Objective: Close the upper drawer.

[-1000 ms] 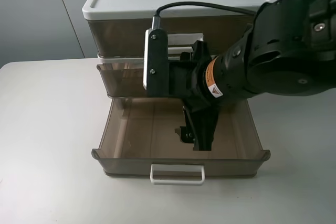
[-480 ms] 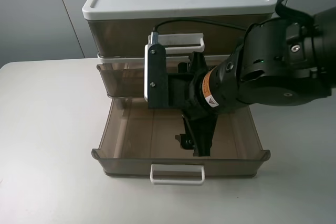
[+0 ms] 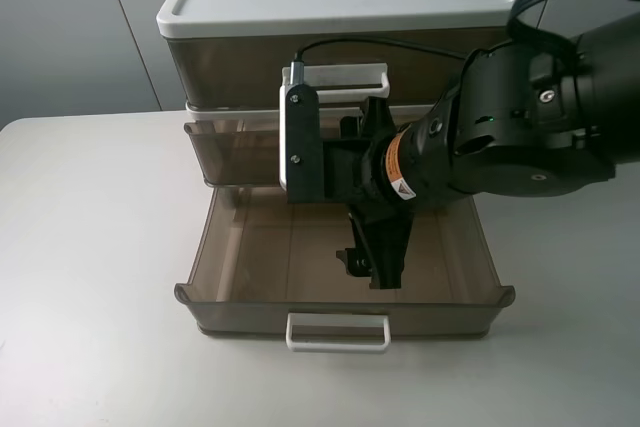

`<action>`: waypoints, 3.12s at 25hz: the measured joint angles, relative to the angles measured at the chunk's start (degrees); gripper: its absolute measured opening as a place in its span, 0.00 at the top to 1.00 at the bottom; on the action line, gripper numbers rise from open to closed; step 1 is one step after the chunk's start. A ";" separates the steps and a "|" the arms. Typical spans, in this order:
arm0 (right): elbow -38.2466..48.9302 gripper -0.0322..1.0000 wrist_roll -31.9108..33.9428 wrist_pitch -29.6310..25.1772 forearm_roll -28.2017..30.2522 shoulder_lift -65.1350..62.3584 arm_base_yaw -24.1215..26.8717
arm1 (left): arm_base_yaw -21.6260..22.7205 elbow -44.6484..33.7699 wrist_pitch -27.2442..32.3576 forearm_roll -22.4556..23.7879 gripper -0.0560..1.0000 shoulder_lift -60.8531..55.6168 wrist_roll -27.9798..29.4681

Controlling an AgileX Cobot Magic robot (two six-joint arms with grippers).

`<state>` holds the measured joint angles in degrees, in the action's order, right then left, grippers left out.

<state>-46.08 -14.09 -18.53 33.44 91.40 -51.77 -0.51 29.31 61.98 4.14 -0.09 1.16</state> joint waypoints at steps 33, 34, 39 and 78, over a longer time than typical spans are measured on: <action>-3.34 0.31 10.21 1.02 7.93 4.39 2.38 | 0.00 0.00 0.00 0.00 0.25 0.00 0.12; -3.34 0.31 10.21 1.02 7.93 4.39 2.38 | 0.00 0.00 0.00 0.00 0.25 0.00 0.12; -3.48 0.31 10.21 1.27 5.67 4.39 2.48 | 0.00 0.00 0.00 0.00 0.25 0.00 0.12; -3.62 0.31 35.54 19.96 -14.18 2.91 1.97 | 0.00 0.00 0.00 0.00 0.25 0.00 0.12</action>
<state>-49.70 21.45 1.43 19.26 94.31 -49.81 -0.51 29.31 61.98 4.14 -0.09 1.28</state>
